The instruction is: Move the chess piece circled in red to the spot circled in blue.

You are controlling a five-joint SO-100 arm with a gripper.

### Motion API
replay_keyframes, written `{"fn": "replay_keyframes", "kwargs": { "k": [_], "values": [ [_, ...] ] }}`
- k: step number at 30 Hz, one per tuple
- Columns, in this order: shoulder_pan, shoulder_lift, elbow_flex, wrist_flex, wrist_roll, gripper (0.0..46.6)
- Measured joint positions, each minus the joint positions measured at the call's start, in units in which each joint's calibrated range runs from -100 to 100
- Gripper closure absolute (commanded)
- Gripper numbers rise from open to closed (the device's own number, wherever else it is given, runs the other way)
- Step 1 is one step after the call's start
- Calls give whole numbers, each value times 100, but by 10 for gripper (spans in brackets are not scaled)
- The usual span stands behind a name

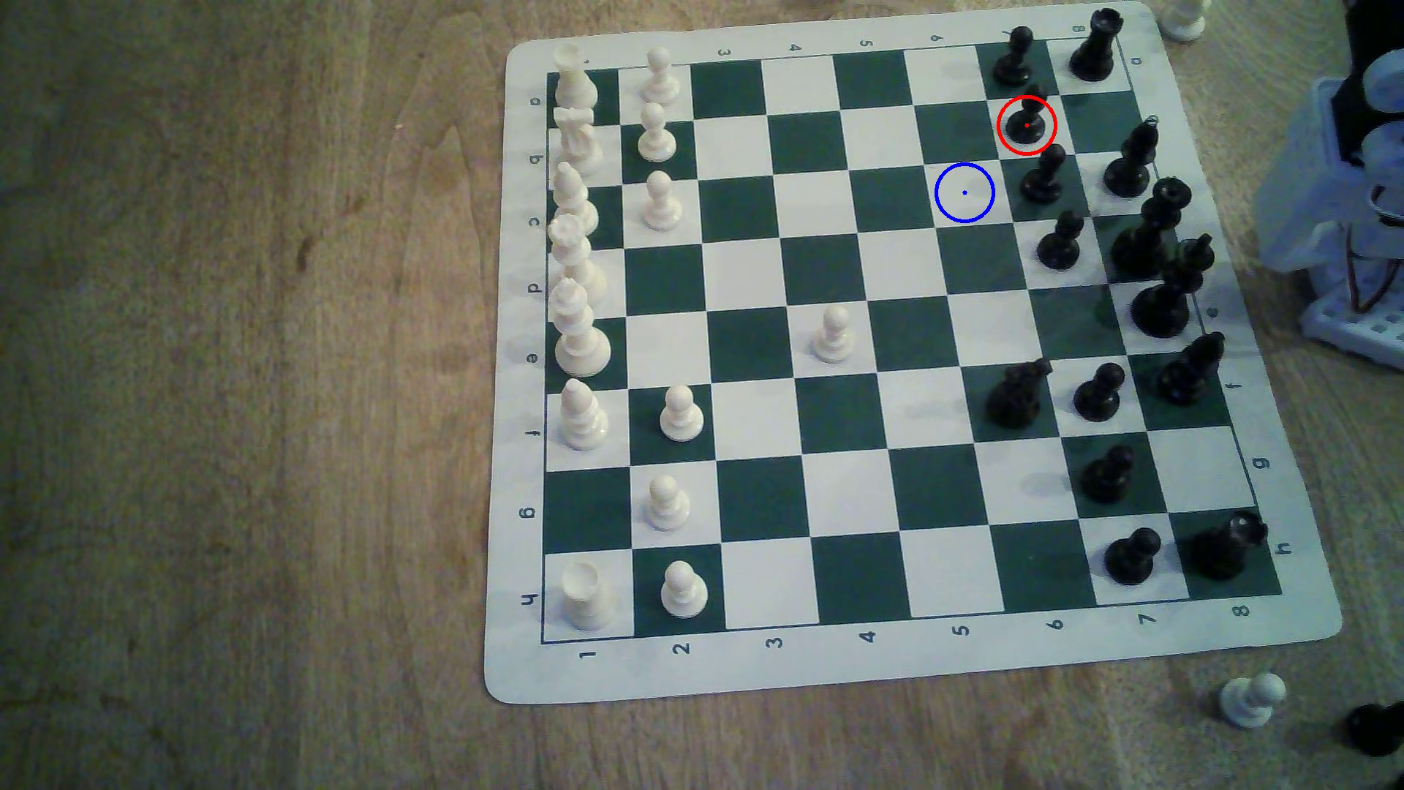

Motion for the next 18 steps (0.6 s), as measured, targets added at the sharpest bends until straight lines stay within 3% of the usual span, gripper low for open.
{"fn": "replay_keyframes", "kwargs": {
  "k": [18],
  "values": [
    [0,0,0,0,0,449]
  ]
}}
